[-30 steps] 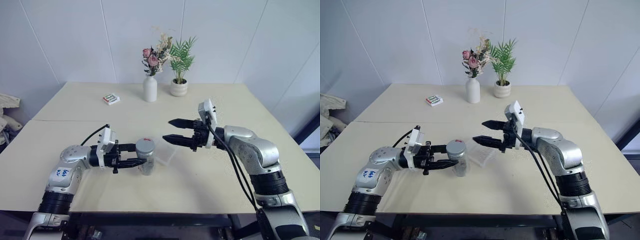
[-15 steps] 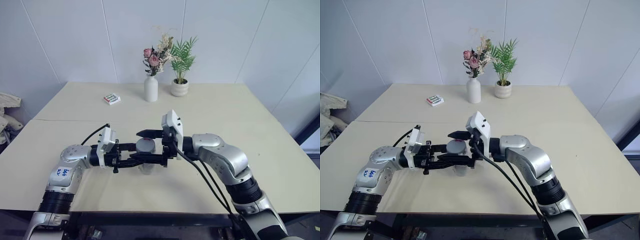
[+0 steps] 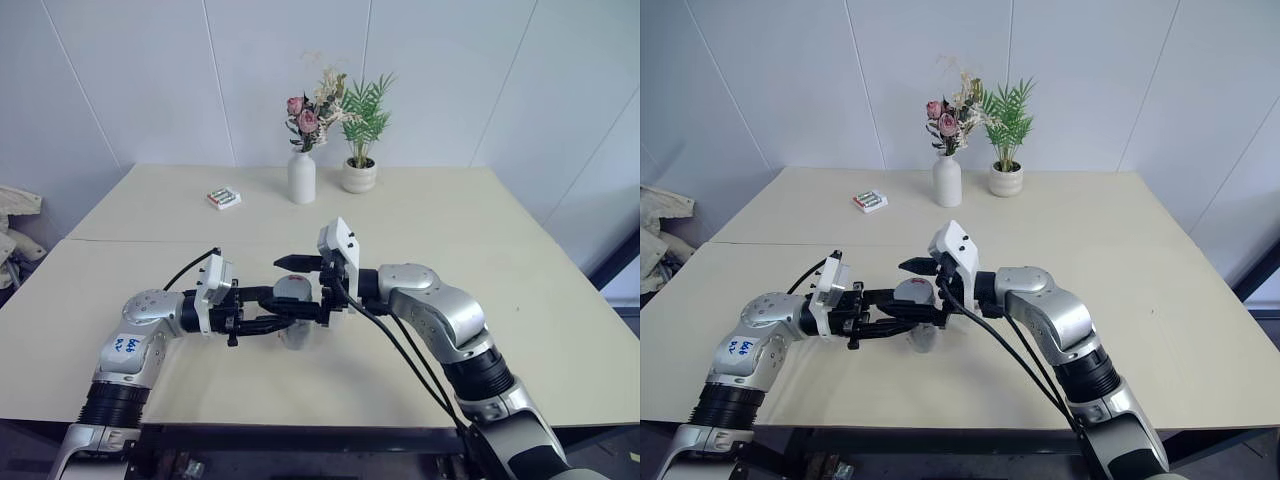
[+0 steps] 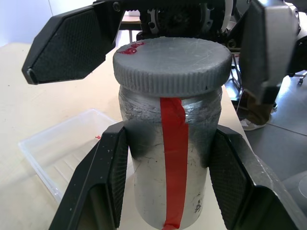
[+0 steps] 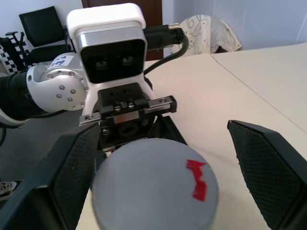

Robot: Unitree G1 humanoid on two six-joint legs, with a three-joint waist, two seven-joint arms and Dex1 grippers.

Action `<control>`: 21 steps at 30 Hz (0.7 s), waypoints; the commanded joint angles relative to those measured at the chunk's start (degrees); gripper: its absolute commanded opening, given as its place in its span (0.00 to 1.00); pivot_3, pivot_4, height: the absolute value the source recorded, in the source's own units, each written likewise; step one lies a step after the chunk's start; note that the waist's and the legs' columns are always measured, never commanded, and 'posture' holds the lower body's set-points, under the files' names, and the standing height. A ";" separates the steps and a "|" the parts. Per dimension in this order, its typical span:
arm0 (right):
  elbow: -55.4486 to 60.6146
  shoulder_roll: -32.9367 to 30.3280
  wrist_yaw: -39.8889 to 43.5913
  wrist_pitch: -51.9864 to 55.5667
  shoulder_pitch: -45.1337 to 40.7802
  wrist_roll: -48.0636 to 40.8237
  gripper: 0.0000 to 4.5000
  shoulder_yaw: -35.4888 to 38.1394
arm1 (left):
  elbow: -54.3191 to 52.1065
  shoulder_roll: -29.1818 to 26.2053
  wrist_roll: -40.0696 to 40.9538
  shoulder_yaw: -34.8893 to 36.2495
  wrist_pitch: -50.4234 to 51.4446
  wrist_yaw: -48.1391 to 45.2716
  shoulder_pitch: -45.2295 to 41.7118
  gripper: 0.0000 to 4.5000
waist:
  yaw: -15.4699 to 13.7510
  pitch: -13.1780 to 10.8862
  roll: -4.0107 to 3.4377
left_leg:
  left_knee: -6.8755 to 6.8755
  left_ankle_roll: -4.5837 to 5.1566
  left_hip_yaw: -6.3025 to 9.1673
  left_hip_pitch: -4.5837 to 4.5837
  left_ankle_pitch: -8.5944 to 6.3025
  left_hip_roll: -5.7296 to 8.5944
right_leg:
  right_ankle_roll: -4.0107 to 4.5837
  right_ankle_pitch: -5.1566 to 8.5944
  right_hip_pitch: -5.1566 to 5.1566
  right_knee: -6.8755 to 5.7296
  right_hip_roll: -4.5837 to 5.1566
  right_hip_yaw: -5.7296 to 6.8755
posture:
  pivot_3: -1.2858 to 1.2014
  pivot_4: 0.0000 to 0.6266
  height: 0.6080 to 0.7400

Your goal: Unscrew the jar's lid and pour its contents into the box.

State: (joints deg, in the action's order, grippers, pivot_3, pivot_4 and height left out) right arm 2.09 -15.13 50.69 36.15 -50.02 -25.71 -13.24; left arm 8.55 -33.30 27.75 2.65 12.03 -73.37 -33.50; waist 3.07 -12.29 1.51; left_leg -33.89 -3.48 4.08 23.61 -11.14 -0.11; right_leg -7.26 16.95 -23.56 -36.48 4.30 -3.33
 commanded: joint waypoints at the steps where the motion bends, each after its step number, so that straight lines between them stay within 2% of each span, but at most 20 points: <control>1: 0.29 -1.22 0.97 -1.69 -0.91 -0.03 0.99 2.25 | -1.07 0.08 0.75 0.59 -0.68 -0.22 -1.29 0.47 | 0.02 0.00 0.00 | 0.00 0.00 0.00 0.00 0.00 0.00 | 0.00 0.00 0.00 0.00 0.00 0.00 | 0.52 0.24 1.00; 21: 0.43 -6.13 4.44 -1.45 0.73 -3.27 0.99 5.74 | -0.83 -0.10 0.83 0.51 -0.79 -0.22 -1.29 0.47 | 0.05 0.00 0.00 | 0.00 0.00 0.00 0.00 0.00 0.00 | 0.00 0.00 0.00 0.00 0.00 0.00 | 0.52 0.24 1.00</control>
State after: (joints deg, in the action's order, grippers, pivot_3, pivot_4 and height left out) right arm 1.82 -20.35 55.51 35.31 -48.96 -28.51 -10.62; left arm 9.40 -33.19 27.74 2.68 12.03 -72.59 -33.91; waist 3.11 -12.30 1.52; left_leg -33.89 -3.48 4.08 23.61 -11.14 -0.11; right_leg -7.26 16.95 -23.56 -36.48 4.30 -3.33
